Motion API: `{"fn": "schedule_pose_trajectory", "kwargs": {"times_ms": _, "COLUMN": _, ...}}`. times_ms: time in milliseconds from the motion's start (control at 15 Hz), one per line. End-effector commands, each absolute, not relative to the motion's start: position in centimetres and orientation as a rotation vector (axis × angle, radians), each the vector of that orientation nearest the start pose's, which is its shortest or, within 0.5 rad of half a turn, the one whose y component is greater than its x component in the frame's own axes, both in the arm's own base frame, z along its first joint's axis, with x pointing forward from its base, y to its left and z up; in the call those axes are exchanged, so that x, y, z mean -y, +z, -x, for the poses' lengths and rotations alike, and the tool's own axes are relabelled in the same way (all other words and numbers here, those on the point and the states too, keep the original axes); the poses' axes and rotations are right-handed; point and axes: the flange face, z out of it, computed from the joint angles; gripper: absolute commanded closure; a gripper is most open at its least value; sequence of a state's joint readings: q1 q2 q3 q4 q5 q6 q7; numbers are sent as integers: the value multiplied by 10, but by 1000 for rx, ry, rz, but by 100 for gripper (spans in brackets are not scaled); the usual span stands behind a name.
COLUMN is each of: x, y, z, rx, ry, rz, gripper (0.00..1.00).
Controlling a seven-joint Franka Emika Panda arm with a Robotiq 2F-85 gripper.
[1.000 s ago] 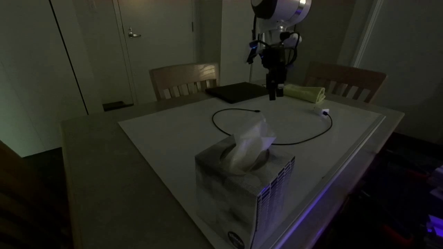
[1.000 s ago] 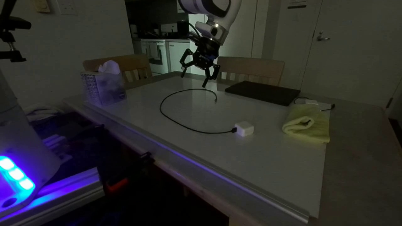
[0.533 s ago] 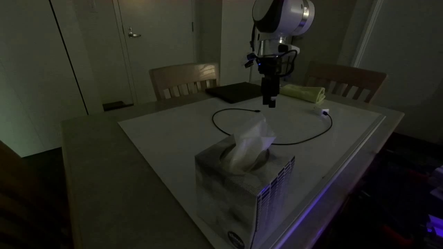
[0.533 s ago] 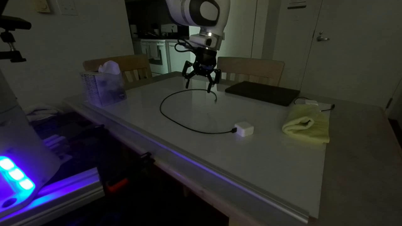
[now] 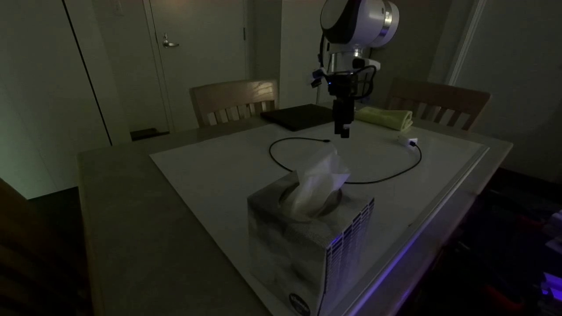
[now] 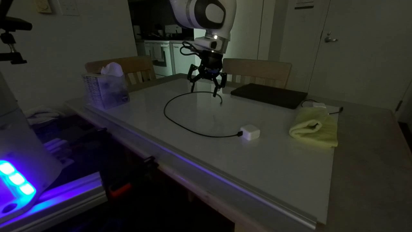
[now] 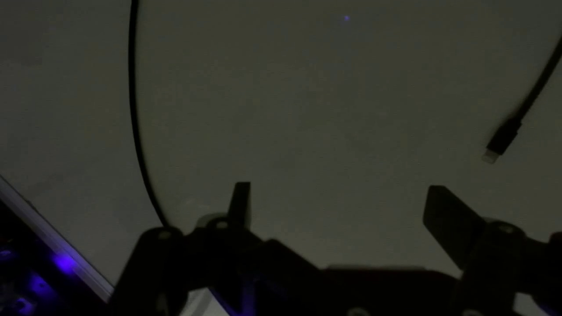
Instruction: Straighten the cable
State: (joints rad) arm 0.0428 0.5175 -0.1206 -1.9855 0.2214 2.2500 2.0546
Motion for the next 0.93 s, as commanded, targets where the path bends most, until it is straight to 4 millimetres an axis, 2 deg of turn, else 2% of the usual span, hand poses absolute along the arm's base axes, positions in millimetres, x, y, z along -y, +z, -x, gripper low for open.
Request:
{"fn": "schedule_pose_trajectory", "kwargs": {"times_ms": 0, "x": 40, "y": 170, "z": -583, "rx": -3000, "ry": 324, "rz": 1334, "gripper": 0}}
{"fn": "schedule_pose_trajectory", "kwargs": {"times_ms": 400, "x": 39, "y": 150, "z": -585, "rx": -3022, "ry": 276, "rz": 1196, "gripper": 0}}
{"fn": "schedule_pose_trajectory", "kwargs": {"times_ms": 600, "x": 38, "y": 151, "z": -592, "rx": -2994, "ry": 227, "rz": 1112, "gripper": 0}}
{"fn": "schedule_pose_trajectory", "kwargs": {"times_ms": 867, "x": 36, "y": 152, "z": -607, "rx": -2980, "ry": 157, "rz": 1091, "gripper": 0}}
